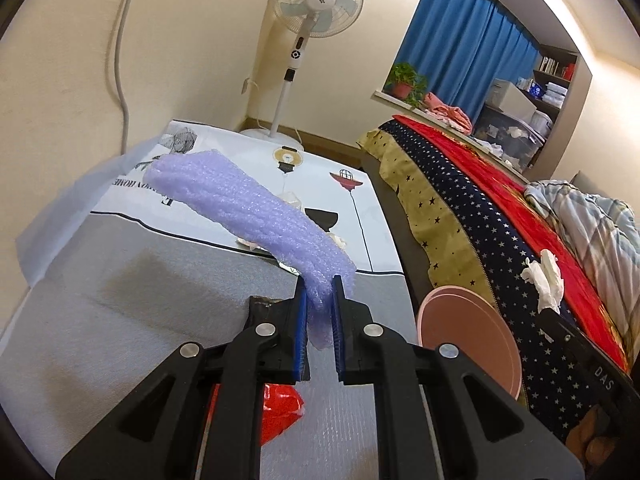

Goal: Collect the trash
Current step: 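Carry the purple foam net over the bin with the left tool while the right tool carries the cloth, then open the left tool dropping the foam net while the right tool drops the white cloth into the bin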

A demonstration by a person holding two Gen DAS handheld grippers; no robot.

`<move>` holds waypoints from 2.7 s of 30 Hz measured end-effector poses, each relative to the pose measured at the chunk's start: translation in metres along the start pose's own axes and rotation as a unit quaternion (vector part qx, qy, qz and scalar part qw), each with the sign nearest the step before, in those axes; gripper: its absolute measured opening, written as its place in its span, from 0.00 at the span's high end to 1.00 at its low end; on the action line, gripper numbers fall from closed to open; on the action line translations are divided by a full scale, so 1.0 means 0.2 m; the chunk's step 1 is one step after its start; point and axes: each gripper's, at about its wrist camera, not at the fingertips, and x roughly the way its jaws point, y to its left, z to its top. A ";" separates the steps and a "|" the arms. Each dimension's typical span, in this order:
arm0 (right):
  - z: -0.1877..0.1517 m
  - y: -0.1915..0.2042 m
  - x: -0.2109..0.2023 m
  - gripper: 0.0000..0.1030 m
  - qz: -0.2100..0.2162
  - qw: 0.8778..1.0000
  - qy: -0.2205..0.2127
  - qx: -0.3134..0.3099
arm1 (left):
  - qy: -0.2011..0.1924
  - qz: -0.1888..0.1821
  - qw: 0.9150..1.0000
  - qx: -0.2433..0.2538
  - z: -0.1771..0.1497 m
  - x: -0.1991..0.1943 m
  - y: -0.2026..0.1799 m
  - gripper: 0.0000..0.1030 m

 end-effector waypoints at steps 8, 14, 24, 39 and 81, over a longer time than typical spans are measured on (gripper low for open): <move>0.00 -0.02 -0.06 0.84 -0.009 1.000 -0.008 0.004 | -0.004 -0.007 0.999 0.033 -0.02 -0.08 -0.07 0.89; 0.00 -0.05 -0.11 0.84 -0.028 1.000 -0.013 0.000 | -0.007 -0.028 0.997 0.074 -0.06 -0.11 -0.20 0.89; 0.01 -0.09 -0.13 0.84 -0.058 0.998 -0.016 -0.008 | -0.013 -0.069 0.988 0.141 -0.11 -0.08 -0.41 0.89; 0.03 -0.28 -0.04 0.84 -0.117 0.993 -0.002 0.021 | 0.014 -0.103 0.980 0.168 -0.17 0.15 -0.61 0.89; 0.01 -0.46 -0.02 0.51 -0.173 0.983 -0.010 0.063 | 0.056 -0.134 0.955 0.259 -0.27 0.28 -0.81 0.74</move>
